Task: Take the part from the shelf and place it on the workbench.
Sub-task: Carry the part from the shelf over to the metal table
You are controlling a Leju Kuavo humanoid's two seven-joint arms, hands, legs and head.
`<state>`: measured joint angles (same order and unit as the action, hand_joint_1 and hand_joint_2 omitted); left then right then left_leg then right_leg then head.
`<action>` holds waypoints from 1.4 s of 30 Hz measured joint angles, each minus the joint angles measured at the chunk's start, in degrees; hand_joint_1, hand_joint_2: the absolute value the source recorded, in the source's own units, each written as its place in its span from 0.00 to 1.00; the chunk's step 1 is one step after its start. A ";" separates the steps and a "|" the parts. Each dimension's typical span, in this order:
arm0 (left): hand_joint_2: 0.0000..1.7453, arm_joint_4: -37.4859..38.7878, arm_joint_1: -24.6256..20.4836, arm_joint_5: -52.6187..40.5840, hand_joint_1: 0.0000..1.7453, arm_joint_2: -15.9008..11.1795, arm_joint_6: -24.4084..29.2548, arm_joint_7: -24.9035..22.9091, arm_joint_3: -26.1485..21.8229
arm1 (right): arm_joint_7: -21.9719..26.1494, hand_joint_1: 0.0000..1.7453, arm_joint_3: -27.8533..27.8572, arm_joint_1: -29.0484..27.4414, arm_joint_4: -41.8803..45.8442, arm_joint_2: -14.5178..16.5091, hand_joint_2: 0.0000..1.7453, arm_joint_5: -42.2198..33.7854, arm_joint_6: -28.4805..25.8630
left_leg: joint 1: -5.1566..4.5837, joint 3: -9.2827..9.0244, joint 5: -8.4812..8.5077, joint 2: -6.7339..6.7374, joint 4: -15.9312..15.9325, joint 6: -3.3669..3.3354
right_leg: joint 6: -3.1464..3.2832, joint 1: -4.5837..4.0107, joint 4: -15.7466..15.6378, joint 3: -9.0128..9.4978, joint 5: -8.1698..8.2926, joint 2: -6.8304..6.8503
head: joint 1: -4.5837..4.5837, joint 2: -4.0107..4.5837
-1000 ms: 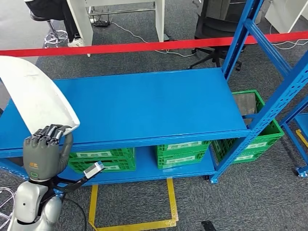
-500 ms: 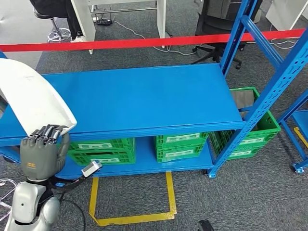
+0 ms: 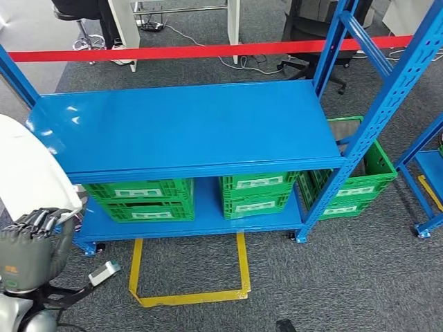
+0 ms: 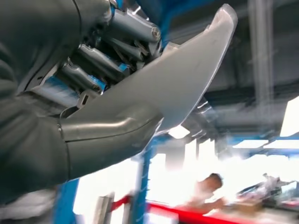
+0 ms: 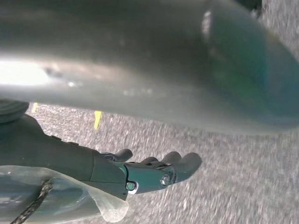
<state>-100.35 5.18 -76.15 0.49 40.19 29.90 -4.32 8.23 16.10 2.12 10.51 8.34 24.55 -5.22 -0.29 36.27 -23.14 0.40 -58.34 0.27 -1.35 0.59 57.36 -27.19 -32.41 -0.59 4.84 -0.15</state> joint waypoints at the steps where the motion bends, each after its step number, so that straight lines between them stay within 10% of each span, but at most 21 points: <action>1: 1.00 -0.17 0.47 1.60 1.00 0.72 0.02 3.98 -2.99 | -0.13 0.00 -0.09 0.14 -0.01 0.35 0.00 0.29 -0.02 | 0.10 0.19 -0.34 -0.07 -0.19 0.35 | 0.49 0.02 -0.02 -0.37 0.38 0.14 | -0.04 0.00; 5: 1.00 -0.26 1.37 3.73 1.00 2.81 0.05 9.36 -11.45 | -0.45 0.00 -0.29 0.77 -0.02 1.27 0.00 0.78 -0.02 | 0.45 2.67 -9.61 -0.21 -10.00 1.53 | 2.15 0.02 -0.05 -2.62 2.44 0.72 | -0.17 0.00; 7: 1.00 -0.26 1.62 3.80 1.00 3.42 0.05 9.59 -13.80 | -0.50 0.00 -0.31 0.84 -0.02 1.37 0.00 0.85 -0.02 | 0.52 3.14 -11.61 -0.21 -15.67 1.63 | 2.17 -0.11 0.28 -4.07 3.53 0.97 | -0.16 0.00; 9: 1.00 -0.26 1.74 3.83 1.00 3.84 0.05 9.69 -15.38 | -0.68 0.00 -0.33 0.98 -0.02 1.47 0.00 1.00 -0.03 | 0.52 0.35 -9.02 -0.22 -14.29 1.37 | 2.14 -0.24 0.70 -5.75 4.49 1.17 | -0.12 0.00; 11: 1.00 -0.27 1.71 4.09 1.00 4.01 0.05 9.77 -16.63 | -0.98 0.00 -0.35 1.21 -0.01 1.66 0.00 1.16 -0.14 | 0.42 -5.33 -6.86 -0.26 -6.49 0.77 | 2.00 -0.45 0.96 -6.92 5.38 1.18 | -0.11 0.00; 14: 1.00 -0.33 1.57 4.49 1.00 4.10 0.05 9.88 -18.05 | -1.44 0.00 -0.36 1.44 0.00 1.92 0.00 1.30 -0.36 | -0.05 -10.22 -7.91 -0.30 2.05 -0.12 | 1.22 -0.50 0.89 -7.81 6.87 1.14 | -0.14 0.00; 17: 1.00 -0.34 1.35 4.56 1.00 4.21 0.05 9.97 -18.91 | -1.57 0.00 -0.36 1.40 -0.03 2.01 0.00 1.32 -0.42 | -0.07 -9.02 -6.42 -0.09 3.00 -1.19 | 0.15 -0.31 1.32 -8.79 6.44 0.96 | -0.24 0.00; 20: 1.00 -0.30 0.92 4.37 1.00 4.43 0.05 9.97 -19.37 | -1.58 0.00 -0.36 1.37 -0.04 2.02 0.00 1.34 -0.44 | 0.02 -6.71 -4.41 0.09 3.21 -2.11 | -0.26 -0.28 9.19 -11.20 -1.52 0.76 | -0.02 0.00; 22: 1.00 -0.23 0.79 4.27 1.00 4.60 0.05 9.98 -19.62 | -1.55 0.00 -0.36 1.36 -0.04 2.02 0.00 1.35 -0.44 | -0.18 -4.89 -3.16 0.16 2.97 -2.20 | -0.33 -0.30 15.56 -11.93 -4.01 0.74 | 0.04 0.00; 24: 1.00 -0.18 0.63 4.23 1.00 4.72 0.05 9.99 -19.75 | -1.54 0.00 -0.36 1.37 -0.04 2.02 0.00 1.42 -0.44 | -0.34 -3.06 -2.15 0.21 2.46 -2.15 | -0.16 -0.37 15.78 -9.80 -1.27 0.73 | 0.05 0.00; 26: 1.00 -0.17 0.45 4.22 1.00 4.78 0.05 9.99 -19.84 | -1.53 0.00 -0.36 1.46 -0.02 2.02 0.00 1.50 -0.44 | -0.47 -1.57 -1.42 0.18 1.68 -1.92 | 0.26 -0.54 8.70 -4.27 1.30 0.70 | 0.06 0.00; 29: 1.00 -0.18 0.23 4.21 1.00 4.81 0.07 9.99 -19.94 | -1.44 0.00 -0.36 1.62 0.01 2.02 0.00 1.55 -0.44 | -0.58 -0.43 -0.11 0.19 0.91 -1.28 | 0.62 -0.85 -1.38 2.17 -0.25 0.64 | 0.01 0.00; 32: 1.00 -0.19 0.10 4.18 1.00 4.86 0.07 10.00 -19.98 | -1.40 0.00 -0.36 1.60 -0.02 2.08 0.00 1.58 -0.43 | -0.45 0.37 -0.09 -0.01 0.53 -0.40 | 1.35 -0.65 -2.32 1.28 0.72 0.88 | -0.03 0.00; 37: 1.00 -0.17 0.15 4.15 1.00 4.89 0.07 10.01 -20.19 | -1.31 0.00 -0.36 1.66 0.00 2.15 0.00 1.74 -0.28 | 0.54 3.15 -11.06 -0.19 -13.64 1.25 | 2.44 -0.47 -1.74 -2.41 3.78 1.30 | -0.50 0.00; 39: 1.00 -0.17 0.14 4.14 1.00 4.89 0.07 10.01 -20.24 | -1.22 0.00 -0.36 1.69 0.00 2.15 0.00 1.82 -0.25 | 0.99 1.47 -9.38 -0.19 -14.89 1.66 | 2.33 -0.40 -0.82 -4.46 4.61 1.39 | -0.52 0.00; 42: 1.00 -0.19 0.05 4.11 1.00 4.87 0.07 10.01 -20.26 | -1.18 0.00 -0.36 1.76 0.03 2.16 0.00 1.93 -0.26 | 1.48 -6.06 -6.56 -0.34 -4.78 1.97 | 1.70 -0.36 0.62 -6.82 5.52 1.31 | -0.53 0.00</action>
<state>-100.54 5.23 -72.03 5.36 40.26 39.91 -24.58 7.05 15.74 3.88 10.54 10.50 26.47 -5.48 1.19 30.21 -29.70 0.06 -63.12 2.25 0.35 0.24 57.98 -34.01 -26.89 0.71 4.31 -0.15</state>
